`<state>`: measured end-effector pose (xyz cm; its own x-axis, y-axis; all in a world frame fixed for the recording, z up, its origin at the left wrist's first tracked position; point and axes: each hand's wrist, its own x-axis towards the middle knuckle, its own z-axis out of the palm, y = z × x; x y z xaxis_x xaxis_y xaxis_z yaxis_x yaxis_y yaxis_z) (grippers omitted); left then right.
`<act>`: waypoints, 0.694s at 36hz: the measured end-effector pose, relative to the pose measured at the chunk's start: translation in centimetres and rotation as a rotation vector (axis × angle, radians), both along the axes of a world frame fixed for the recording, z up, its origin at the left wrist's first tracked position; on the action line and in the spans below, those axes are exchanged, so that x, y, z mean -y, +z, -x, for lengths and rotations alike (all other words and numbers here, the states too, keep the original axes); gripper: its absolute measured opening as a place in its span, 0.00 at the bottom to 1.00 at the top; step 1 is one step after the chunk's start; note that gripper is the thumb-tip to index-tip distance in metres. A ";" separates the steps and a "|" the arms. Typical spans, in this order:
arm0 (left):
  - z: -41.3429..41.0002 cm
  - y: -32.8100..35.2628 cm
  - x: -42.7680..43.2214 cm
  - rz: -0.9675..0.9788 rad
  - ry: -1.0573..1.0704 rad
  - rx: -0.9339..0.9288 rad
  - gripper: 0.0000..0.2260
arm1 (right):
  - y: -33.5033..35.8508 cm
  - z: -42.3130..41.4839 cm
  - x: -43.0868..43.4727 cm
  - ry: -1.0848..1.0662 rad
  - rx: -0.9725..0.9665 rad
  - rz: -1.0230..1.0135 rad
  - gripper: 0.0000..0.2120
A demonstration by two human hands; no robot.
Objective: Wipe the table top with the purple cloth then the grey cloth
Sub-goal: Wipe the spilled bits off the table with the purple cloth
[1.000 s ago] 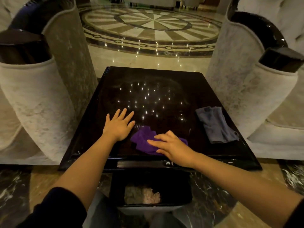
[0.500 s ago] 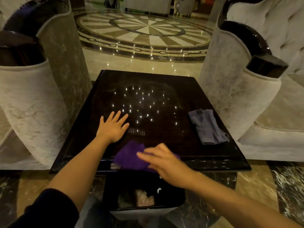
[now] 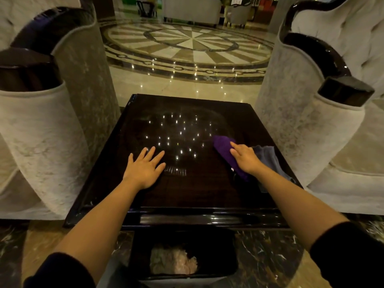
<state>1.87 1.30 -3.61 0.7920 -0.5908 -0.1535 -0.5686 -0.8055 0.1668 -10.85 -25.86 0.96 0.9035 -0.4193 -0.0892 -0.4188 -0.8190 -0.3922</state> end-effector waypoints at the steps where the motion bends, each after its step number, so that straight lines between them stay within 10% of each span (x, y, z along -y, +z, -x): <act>1: 0.0 0.0 0.0 0.001 0.000 -0.002 0.24 | -0.2 -0.1 0.1 -0.002 -0.014 0.010 0.20; 25: 0.3 0.0 -0.2 0.016 0.006 0.009 0.24 | -1.5 7.5 -12.6 0.437 0.144 -0.005 0.18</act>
